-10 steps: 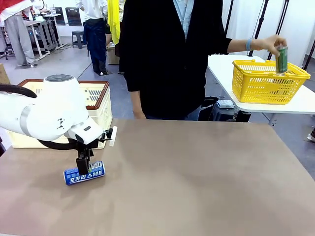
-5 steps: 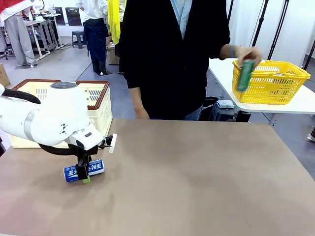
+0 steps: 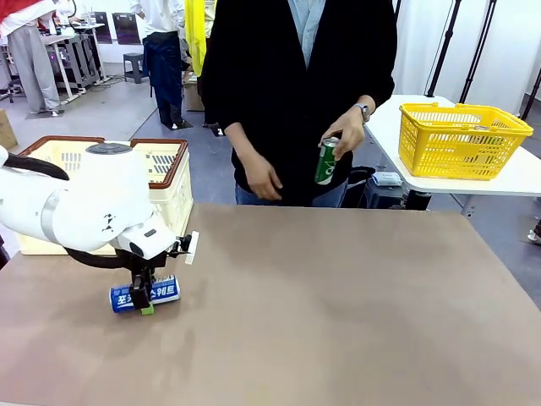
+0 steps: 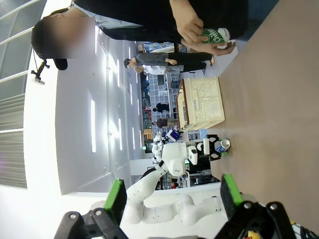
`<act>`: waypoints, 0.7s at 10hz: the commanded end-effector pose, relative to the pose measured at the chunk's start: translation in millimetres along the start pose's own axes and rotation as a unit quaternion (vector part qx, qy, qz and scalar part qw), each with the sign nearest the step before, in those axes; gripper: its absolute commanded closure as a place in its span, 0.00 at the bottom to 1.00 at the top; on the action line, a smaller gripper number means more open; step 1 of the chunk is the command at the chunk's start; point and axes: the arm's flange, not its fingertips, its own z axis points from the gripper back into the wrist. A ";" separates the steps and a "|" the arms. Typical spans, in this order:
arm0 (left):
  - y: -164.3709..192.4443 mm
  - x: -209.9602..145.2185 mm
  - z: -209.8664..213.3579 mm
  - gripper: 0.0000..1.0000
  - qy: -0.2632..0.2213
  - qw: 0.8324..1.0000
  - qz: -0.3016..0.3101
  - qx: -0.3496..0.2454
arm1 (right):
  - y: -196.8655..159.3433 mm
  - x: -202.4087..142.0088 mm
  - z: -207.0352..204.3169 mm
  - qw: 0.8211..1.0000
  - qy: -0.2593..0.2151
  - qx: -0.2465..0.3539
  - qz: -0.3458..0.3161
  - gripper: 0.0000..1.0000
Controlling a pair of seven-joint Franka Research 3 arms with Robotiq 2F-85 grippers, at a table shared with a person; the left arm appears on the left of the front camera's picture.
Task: Place the drinks into the Shopping basket.
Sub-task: Pick up one drink and place it into the Shopping basket.
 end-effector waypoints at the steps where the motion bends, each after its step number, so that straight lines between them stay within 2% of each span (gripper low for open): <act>1: -34.3 -20.5 -6.9 1.00 0.004 1.000 -0.002 0.009 | 2.2 -3.8 0.8 1.000 0.005 0.000 0.004 0.00; 2: -36.1 -20.6 -5.4 1.00 -0.001 1.000 -0.006 0.006 | 2.2 -3.8 0.8 1.000 0.005 0.000 0.004 0.00; 4: -43.0 -25.4 9.1 1.00 -0.010 1.000 0.025 0.000 | 2.2 -3.8 0.8 1.000 0.005 0.000 0.004 0.00; 5: -51.0 -32.1 30.7 1.00 -0.014 0.999 0.047 0.002 | 2.2 -3.8 0.8 1.000 0.005 0.000 0.004 0.00; 7: -71.1 -57.7 109.2 1.00 -0.034 0.998 0.047 0.017 | 2.2 -3.8 0.8 1.000 0.005 0.000 0.004 0.00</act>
